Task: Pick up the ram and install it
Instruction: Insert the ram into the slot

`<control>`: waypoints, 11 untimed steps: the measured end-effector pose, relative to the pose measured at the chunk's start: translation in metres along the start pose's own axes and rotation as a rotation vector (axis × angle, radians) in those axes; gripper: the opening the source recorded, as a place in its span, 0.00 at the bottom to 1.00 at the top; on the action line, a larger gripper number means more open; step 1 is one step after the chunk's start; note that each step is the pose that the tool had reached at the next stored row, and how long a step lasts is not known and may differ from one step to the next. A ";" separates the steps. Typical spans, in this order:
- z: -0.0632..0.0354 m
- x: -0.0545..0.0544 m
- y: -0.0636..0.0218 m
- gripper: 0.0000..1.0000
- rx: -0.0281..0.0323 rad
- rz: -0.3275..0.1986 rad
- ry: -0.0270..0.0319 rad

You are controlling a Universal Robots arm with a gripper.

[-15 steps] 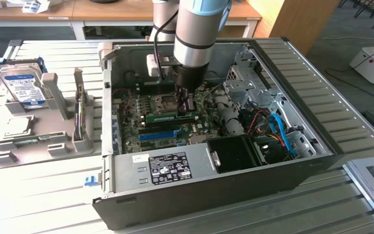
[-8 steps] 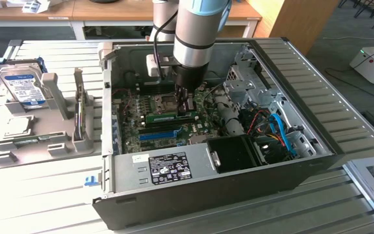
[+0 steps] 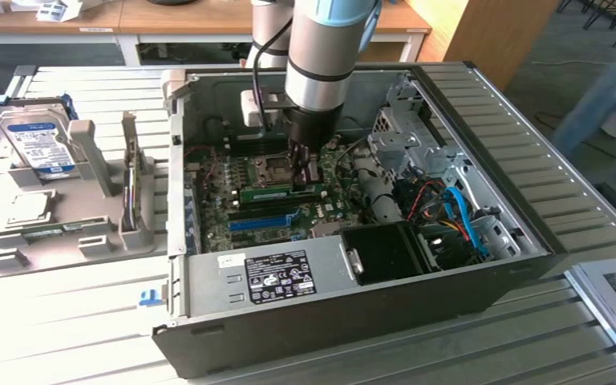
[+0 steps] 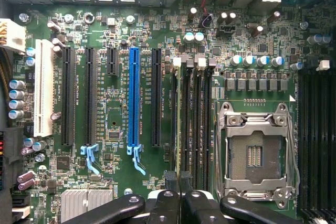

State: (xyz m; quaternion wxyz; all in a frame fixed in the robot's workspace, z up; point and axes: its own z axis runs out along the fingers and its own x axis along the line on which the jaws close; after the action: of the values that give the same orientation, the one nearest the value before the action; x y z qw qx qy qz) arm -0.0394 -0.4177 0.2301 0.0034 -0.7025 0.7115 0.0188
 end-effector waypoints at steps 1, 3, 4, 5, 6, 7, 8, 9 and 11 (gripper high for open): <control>0.0001 0.000 0.0000 0.11 0.0003 0.000 -0.0001; 0.0003 0.000 0.0001 0.11 0.0010 0.000 -0.0001; 0.0003 0.000 0.0001 0.11 0.0012 0.000 0.0000; 0.0003 0.000 0.0002 0.11 0.0012 0.000 -0.0001; 0.0003 0.000 0.0002 0.11 0.0012 0.000 -0.0001; 0.0003 0.000 0.0002 0.11 0.0012 0.000 -0.0001; 0.0003 0.000 0.0002 0.11 0.0012 0.000 -0.0001; 0.0003 0.000 0.0002 0.11 0.0012 -0.001 -0.0001; 0.0003 0.000 0.0002 0.11 0.0012 -0.003 -0.0001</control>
State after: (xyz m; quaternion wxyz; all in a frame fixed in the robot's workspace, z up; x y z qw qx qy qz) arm -0.0396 -0.4177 0.2298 0.0039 -0.7033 0.7106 0.0184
